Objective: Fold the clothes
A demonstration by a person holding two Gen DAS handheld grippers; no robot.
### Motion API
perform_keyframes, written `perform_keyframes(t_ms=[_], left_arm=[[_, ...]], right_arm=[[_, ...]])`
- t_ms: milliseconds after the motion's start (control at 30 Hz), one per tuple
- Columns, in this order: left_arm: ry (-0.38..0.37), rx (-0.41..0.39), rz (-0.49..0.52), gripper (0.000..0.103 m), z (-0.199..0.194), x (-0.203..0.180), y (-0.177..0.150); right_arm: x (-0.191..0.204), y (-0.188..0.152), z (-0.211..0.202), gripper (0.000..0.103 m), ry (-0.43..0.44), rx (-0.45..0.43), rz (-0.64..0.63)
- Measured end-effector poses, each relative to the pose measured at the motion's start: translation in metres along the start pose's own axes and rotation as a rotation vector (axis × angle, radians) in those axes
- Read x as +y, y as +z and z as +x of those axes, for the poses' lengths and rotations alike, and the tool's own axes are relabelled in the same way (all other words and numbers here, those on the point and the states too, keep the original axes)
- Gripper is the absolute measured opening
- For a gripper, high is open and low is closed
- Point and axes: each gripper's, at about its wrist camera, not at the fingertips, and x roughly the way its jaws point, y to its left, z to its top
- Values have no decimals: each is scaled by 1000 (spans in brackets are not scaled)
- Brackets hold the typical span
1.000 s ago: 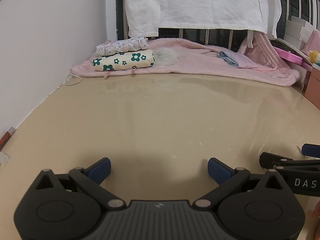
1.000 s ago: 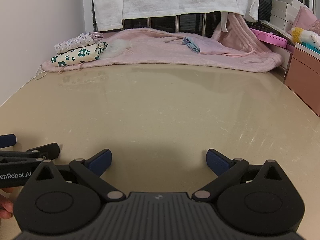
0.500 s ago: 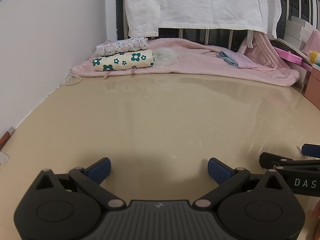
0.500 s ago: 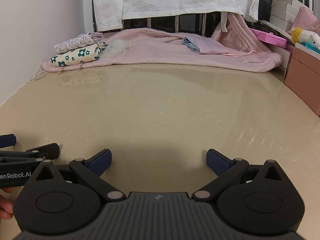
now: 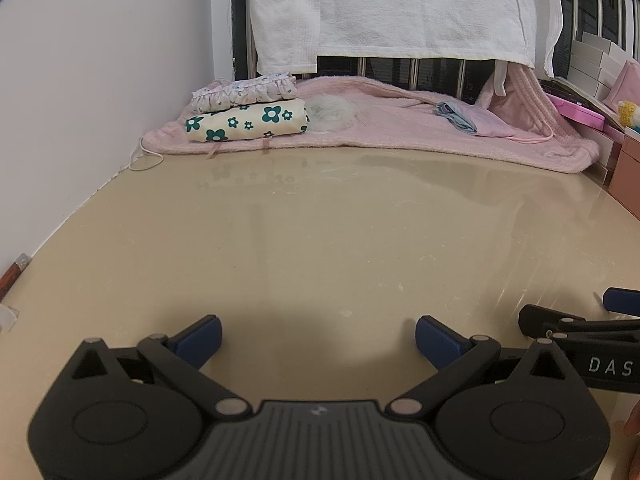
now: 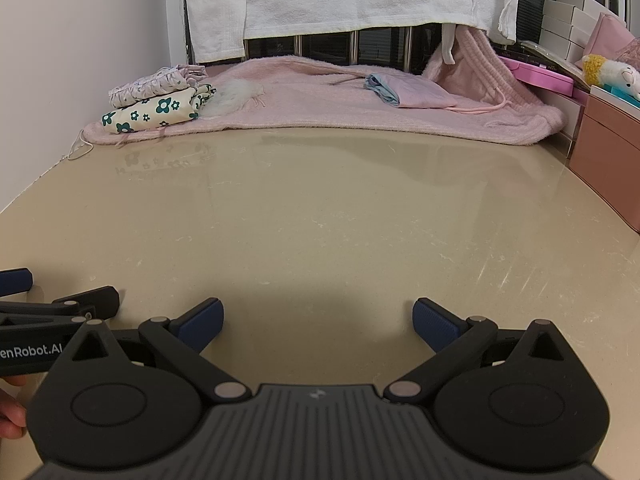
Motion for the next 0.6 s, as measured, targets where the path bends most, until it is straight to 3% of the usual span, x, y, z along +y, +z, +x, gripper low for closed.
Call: perform_keyframes(t_ms=[600], left_arm=[[-1, 0, 1, 103, 0, 0, 0]], right_arm=[[-2, 0, 0, 102, 2, 0, -1]])
